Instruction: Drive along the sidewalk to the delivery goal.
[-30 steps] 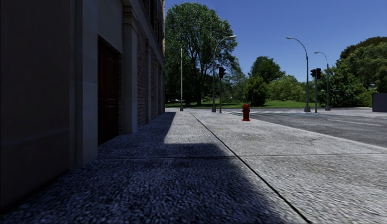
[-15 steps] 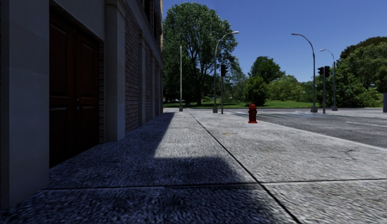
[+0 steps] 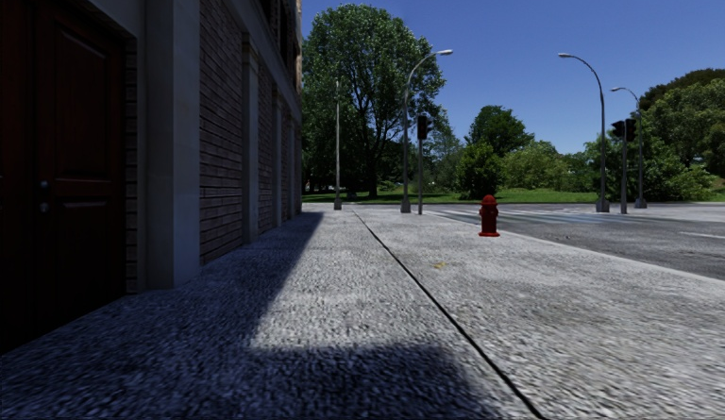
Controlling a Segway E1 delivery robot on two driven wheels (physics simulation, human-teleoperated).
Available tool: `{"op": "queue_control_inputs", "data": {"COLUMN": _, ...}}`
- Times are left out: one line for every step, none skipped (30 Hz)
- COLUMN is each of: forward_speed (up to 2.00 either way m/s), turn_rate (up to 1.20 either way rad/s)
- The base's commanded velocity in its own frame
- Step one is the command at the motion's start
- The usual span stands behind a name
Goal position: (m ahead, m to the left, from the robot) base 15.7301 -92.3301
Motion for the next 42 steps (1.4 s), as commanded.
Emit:
{"op": "queue_control_inputs", "data": {"forward_speed": 1.91, "turn_rate": 0.00}}
{"op": "queue_control_inputs", "data": {"forward_speed": 1.91, "turn_rate": 0.00}}
{"op": "queue_control_inputs", "data": {"forward_speed": 1.91, "turn_rate": 0.00}}
{"op": "queue_control_inputs", "data": {"forward_speed": 1.91, "turn_rate": 0.00}}
{"op": "queue_control_inputs", "data": {"forward_speed": 1.91, "turn_rate": 0.00}}
{"op": "queue_control_inputs", "data": {"forward_speed": 1.92, "turn_rate": 0.00}}
{"op": "queue_control_inputs", "data": {"forward_speed": 2.00, "turn_rate": 0.00}}
{"op": "queue_control_inputs", "data": {"forward_speed": 2.00, "turn_rate": 0.00}}
{"op": "queue_control_inputs", "data": {"forward_speed": 2.00, "turn_rate": 0.00}}
{"op": "queue_control_inputs", "data": {"forward_speed": 2.00, "turn_rate": 0.00}}
{"op": "queue_control_inputs", "data": {"forward_speed": 2.00, "turn_rate": 0.00}}
{"op": "queue_control_inputs", "data": {"forward_speed": 2.00, "turn_rate": 0.00}}
{"op": "queue_control_inputs", "data": {"forward_speed": 2.00, "turn_rate": 0.00}}
{"op": "queue_control_inputs", "data": {"forward_speed": 2.00, "turn_rate": 0.00}}
{"op": "queue_control_inputs", "data": {"forward_speed": 2.00, "turn_rate": 0.00}}
{"op": "queue_control_inputs", "data": {"forward_speed": 2.00, "turn_rate": 0.00}}
{"op": "queue_control_inputs", "data": {"forward_speed": 2.00, "turn_rate": 0.00}}
{"op": "queue_control_inputs", "data": {"forward_speed": 2.00, "turn_rate": 0.00}}
{"op": "queue_control_inputs", "data": {"forward_speed": 2.00, "turn_rate": 0.00}}
{"op": "queue_control_inputs", "data": {"forward_speed": 2.00, "turn_rate": 0.00}}
{"op": "queue_control_inputs", "data": {"forward_speed": 2.00, "turn_rate": 0.00}}
{"op": "queue_control_inputs", "data": {"forward_speed": 2.00, "turn_rate": 0.00}}
{"op": "queue_control_inputs", "data": {"forward_speed": 2.00, "turn_rate": 0.00}}
{"op": "queue_control_inputs", "data": {"forward_speed": 2.00, "turn_rate": 0.00}}
{"op": "queue_control_inputs", "data": {"forward_speed": 2.00, "turn_rate": 0.00}}
{"op": "queue_control_inputs", "data": {"forward_speed": 2.00, "turn_rate": 0.00}}
{"op": "queue_control_inputs", "data": {"forward_speed": 2.00, "turn_rate": 0.00}}
{"op": "queue_control_inputs", "data": {"forward_speed": 2.00, "turn_rate": 0.00}}
{"op": "queue_control_inputs", "data": {"forward_speed": 2.00, "turn_rate": 0.00}}
{"op": "queue_control_inputs", "data": {"forward_speed": 2.00, "turn_rate": 0.00}}
{"op": "queue_control_inputs", "data": {"forward_speed": 2.00, "turn_rate": 0.00}}
{"op": "queue_control_inputs", "data": {"forward_speed": 2.00, "turn_rate": 0.00}}
{"op": "queue_control_inputs", "data": {"forward_speed": 2.00, "turn_rate": 0.00}}
{"op": "queue_control_inputs", "data": {"forward_speed": 2.00, "turn_rate": 0.00}}
{"op": "queue_control_inputs", "data": {"forward_speed": 2.00, "turn_rate": 0.00}}
{"op": "queue_control_inputs", "data": {"forward_speed": 2.00, "turn_rate": 0.00}}
{"op": "queue_control_inputs", "data": {"forward_speed": 2.00, "turn_rate": 0.00}}
{"op": "queue_control_inputs", "data": {"forward_speed": 2.00, "turn_rate": 0.00}}
{"op": "queue_control_inputs", "data": {"forward_speed": 2.00, "turn_rate": 0.00}}
{"op": "queue_control_inputs", "data": {"forward_speed": 2.00, "turn_rate": 0.00}}
{"op": "queue_control_inputs", "data": {"forward_speed": 2.00, "turn_rate": -0.04}}
{"op": "queue_control_inputs", "data": {"forward_speed": 2.00, "turn_rate": -0.04}}
